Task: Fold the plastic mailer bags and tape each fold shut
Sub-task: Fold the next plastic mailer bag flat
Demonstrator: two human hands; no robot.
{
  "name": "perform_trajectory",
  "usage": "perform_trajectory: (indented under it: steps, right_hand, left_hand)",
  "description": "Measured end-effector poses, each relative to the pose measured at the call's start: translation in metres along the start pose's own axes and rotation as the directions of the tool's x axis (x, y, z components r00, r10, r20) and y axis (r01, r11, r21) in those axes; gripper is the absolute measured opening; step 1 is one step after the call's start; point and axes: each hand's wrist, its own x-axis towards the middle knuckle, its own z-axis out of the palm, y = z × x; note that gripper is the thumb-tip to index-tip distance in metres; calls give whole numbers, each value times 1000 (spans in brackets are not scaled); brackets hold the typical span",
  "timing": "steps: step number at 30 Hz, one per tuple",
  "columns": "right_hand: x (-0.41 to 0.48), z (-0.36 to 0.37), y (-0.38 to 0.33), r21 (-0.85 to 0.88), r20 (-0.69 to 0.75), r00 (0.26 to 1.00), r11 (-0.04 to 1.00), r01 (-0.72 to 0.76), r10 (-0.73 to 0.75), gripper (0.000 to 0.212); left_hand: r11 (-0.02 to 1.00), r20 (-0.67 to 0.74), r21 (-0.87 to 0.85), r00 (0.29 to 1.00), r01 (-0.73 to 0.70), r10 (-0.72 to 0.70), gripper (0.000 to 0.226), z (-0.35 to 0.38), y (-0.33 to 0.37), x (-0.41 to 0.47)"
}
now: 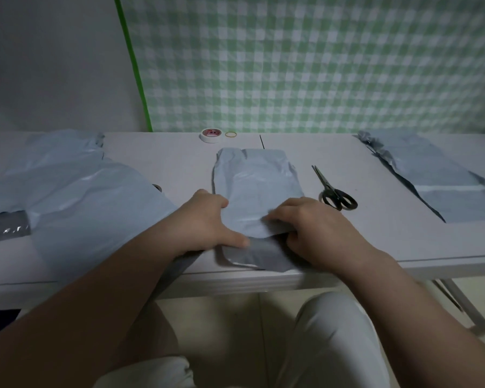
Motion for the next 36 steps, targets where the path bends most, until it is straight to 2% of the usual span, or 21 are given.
perform_trajectory:
  steps: [2, 5, 8, 10, 16, 20, 23, 25, 27, 29, 30, 33, 36]
  right_hand:
    - [1, 2, 1, -114, -85, 995, 992, -51, 42, 38]
    - [-2, 5, -2, -91, -267, 961, 991, -99, 72, 16]
    - [-12, 4, -5, -66, -424, 902, 990, -122, 83, 16]
    - [-20, 2, -6, -95, -487, 870, 985, -144, 80, 14]
    - [-25, 11, 2, -139, -350, 911, 949, -282, 219, 32]
    - [-31, 16, 5, -105, -271, 905, 925, -366, 327, 24]
    - [-34, 18, 6, -68, -284, 904, 934, -352, 320, 22]
    - [-33, 16, 6, -22, -281, 920, 956, -292, 274, 19]
    - [-31, 9, 4, -5, -191, 937, 954, -298, 292, 11]
    - [-30, 0, 2, -58, -85, 936, 936, -346, 341, 10]
    - [-30, -6, 2, -77, -66, 939, 937, -342, 337, 13]
    - [-26, -24, 2, -64, -9, 948, 946, -318, 318, 24]
    - [-4, -30, 8, 100, -98, 953, 955, -278, 288, 27]
  left_hand:
    - [989, -37, 149, 999, -27, 33, 82, 6, 5, -7]
    - [920, -204, 375, 958, -111, 199, 59, 16, 18, -15]
    - [858, -257, 499, 924, -124, 283, 22, 22, 21, -13]
    - [833, -225, 535, 926, -142, 302, 20, 25, 19, -12]
    - [776, -95, 571, 917, -268, 387, 24, 27, 13, -12]
    - [780, 0, 568, 948, -263, 319, 29, 20, 11, -8]
    - [796, 183, 523, 952, -305, 245, 31, 0, 20, -11]
    - [819, 258, 449, 929, -357, 263, 24, -15, 31, -4]
    - [830, 171, 380, 913, -409, 371, 22, -20, 45, 20]
    - [827, 64, 392, 909, -403, 412, 30, -13, 56, 49]
    - [813, 67, 423, 909, -400, 412, 39, -7, 60, 62]
    - [736, 212, 519, 900, -434, 381, 51, 13, 55, 82]
    - [759, 228, 477, 896, -444, 381, 51, 25, 40, 86]
